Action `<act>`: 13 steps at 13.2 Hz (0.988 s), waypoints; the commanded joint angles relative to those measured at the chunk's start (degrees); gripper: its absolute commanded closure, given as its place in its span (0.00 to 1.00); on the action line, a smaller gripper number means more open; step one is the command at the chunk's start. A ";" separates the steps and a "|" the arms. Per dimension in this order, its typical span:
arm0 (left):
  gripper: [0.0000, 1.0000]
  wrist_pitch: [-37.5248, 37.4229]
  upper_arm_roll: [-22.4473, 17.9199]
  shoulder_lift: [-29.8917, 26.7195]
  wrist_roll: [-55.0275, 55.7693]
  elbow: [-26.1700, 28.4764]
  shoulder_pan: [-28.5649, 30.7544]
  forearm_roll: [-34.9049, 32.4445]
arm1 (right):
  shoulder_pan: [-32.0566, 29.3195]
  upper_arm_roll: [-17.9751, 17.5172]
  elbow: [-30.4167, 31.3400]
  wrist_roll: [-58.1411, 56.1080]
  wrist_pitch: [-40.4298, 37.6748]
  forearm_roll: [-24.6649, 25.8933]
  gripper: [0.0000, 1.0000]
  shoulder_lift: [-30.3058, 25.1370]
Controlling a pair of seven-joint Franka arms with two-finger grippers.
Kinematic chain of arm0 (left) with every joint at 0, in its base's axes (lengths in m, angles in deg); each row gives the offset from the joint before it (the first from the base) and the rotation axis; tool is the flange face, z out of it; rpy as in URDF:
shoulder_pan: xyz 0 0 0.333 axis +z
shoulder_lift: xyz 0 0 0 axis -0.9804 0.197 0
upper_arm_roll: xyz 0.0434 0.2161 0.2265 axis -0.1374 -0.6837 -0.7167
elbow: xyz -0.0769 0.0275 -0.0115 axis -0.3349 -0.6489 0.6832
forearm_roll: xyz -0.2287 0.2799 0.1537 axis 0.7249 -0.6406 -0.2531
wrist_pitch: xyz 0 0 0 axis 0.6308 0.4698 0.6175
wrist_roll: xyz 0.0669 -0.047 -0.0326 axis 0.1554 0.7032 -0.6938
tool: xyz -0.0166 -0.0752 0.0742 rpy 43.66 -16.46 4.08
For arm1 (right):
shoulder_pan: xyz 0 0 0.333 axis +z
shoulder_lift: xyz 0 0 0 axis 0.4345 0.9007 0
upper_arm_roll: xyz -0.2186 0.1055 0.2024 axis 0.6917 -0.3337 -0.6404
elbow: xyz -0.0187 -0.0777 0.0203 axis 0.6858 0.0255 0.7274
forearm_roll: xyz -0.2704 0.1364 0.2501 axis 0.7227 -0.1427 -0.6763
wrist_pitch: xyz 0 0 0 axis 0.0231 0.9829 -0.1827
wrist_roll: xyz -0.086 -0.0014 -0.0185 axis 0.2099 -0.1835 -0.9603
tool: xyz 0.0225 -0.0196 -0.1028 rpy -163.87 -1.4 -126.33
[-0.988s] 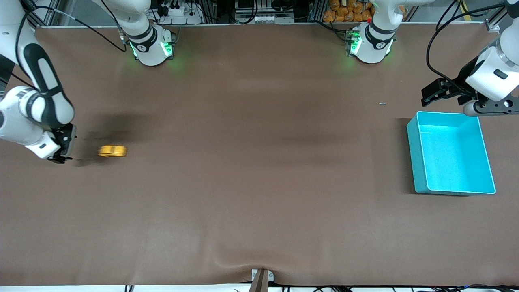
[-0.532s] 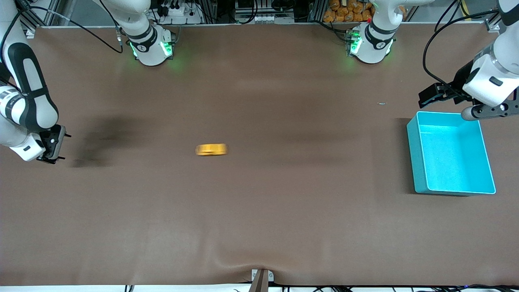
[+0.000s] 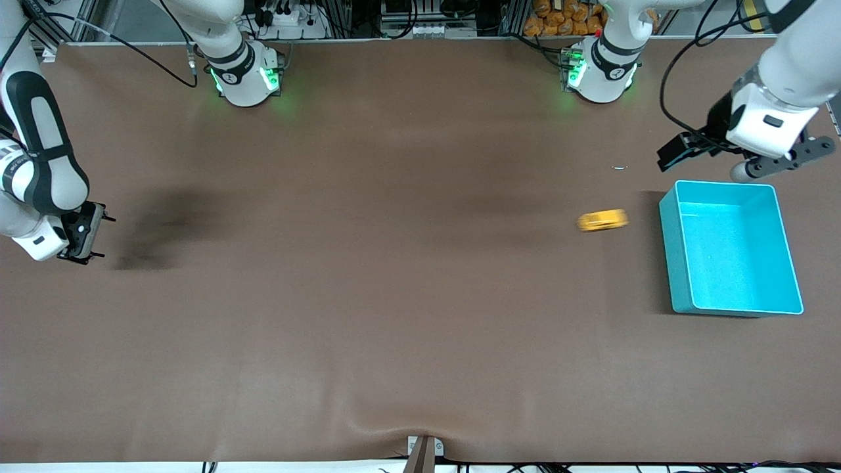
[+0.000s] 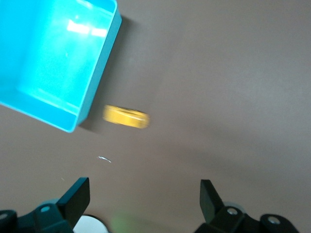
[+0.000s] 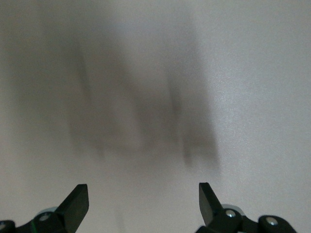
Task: Wind and store yellow beetle car
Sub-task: 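Raise the right gripper away while the left gripper reaches the car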
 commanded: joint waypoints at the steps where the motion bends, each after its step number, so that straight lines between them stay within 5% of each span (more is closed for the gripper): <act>1: 0.00 2.88 0.14 -2.44 8.67 4.46 0.33 1.64 | -1.24 -0.91 -2.23 -0.44 -1.02 -1.37 0.00 0.52; 4: 0.00 4.11 0.05 -2.17 17.37 6.57 0.76 3.48 | 0.16 -0.82 -10.99 0.87 -11.34 -9.78 0.00 0.61; 13: 0.00 14.28 -0.04 -2.70 38.13 21.93 3.22 3.66 | 15.62 -1.00 -29.92 36.26 -26.85 -12.53 0.00 -1.23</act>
